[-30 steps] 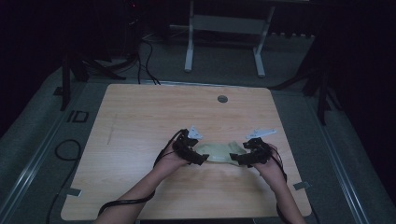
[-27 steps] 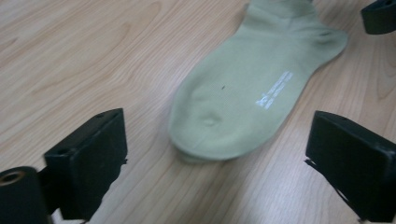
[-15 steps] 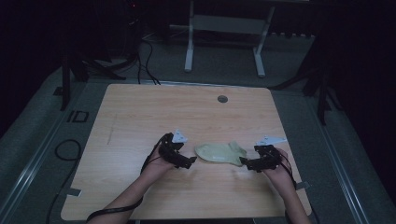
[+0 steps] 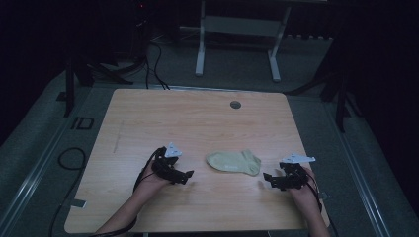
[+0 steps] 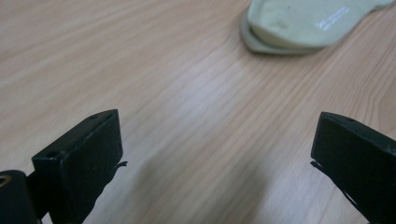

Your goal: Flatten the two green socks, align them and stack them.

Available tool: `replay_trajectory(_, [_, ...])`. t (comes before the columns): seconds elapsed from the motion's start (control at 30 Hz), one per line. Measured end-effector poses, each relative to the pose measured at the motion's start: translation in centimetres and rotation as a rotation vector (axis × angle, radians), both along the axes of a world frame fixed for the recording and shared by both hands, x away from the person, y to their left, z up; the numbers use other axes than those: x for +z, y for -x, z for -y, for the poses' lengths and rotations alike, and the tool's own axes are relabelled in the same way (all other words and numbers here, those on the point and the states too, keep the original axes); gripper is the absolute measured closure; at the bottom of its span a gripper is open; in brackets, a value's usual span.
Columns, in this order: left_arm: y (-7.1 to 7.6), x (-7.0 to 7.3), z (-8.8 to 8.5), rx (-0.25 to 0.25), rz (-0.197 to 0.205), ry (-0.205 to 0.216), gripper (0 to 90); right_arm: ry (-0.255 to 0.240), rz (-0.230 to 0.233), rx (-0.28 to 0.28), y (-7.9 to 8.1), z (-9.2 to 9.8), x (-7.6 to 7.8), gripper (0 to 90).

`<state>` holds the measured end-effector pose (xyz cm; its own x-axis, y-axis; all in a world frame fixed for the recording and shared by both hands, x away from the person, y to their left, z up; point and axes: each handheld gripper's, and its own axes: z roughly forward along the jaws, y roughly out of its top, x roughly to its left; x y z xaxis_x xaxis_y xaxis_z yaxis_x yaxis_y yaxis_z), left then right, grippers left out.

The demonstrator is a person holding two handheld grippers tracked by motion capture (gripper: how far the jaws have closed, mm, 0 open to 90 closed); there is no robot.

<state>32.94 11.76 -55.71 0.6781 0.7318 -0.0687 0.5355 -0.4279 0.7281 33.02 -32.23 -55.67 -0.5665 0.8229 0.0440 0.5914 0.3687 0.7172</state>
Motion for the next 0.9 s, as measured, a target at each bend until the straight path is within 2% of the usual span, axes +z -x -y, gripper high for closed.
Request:
replay_trajectory(0.17, [1.0, -0.5, -1.1, 0.018, 0.009, 0.010, 2.0, 0.014, -0.004, -0.019, 0.7, 0.7, -0.6, 13.3])
replay_trajectory(0.23, [1.5, -0.7, -1.5, 0.014, 0.021, 0.002, 2.0, 0.019, -0.006, -0.034, 1.0, 1.0, -0.8, 13.3])
replay_trajectory(0.3, [1.8, -0.9, -1.8, 0.008, 0.014, -0.004, 2.0, 0.021, -0.001, -0.045, 1.3, 1.3, -0.9, 13.3])
replay_trajectory(0.43, [2.5, -1.1, -2.6, 0.007, 0.020, 0.003, 2.0, 0.021, 0.007, -0.072, 1.9, 1.9, -0.9, 13.4])
replay_trajectory(0.5, [2.8, -1.1, -3.1, 0.017, 0.032, 0.004, 2.0, 0.017, 0.011, -0.087, 2.2, 2.2, -0.9, 13.4])
replay_trajectory(0.63, [3.4, -1.1, -4.3, 0.025, 0.028, 0.041, 2.0, -0.005, 0.022, -0.109, 2.8, 3.0, -0.8, 13.7])
replay_trajectory(0.7, [3.8, -1.2, -4.9, 0.037, 0.033, 0.032, 2.0, -0.005, 0.027, -0.121, 3.1, 3.2, -0.8, 13.7])
replay_trajectory(0.9, [4.7, -1.3, -7.0, 0.078, 0.045, 0.048, 2.0, 0.008, 0.042, -0.148, 3.7, 3.9, -0.9, 14.0])
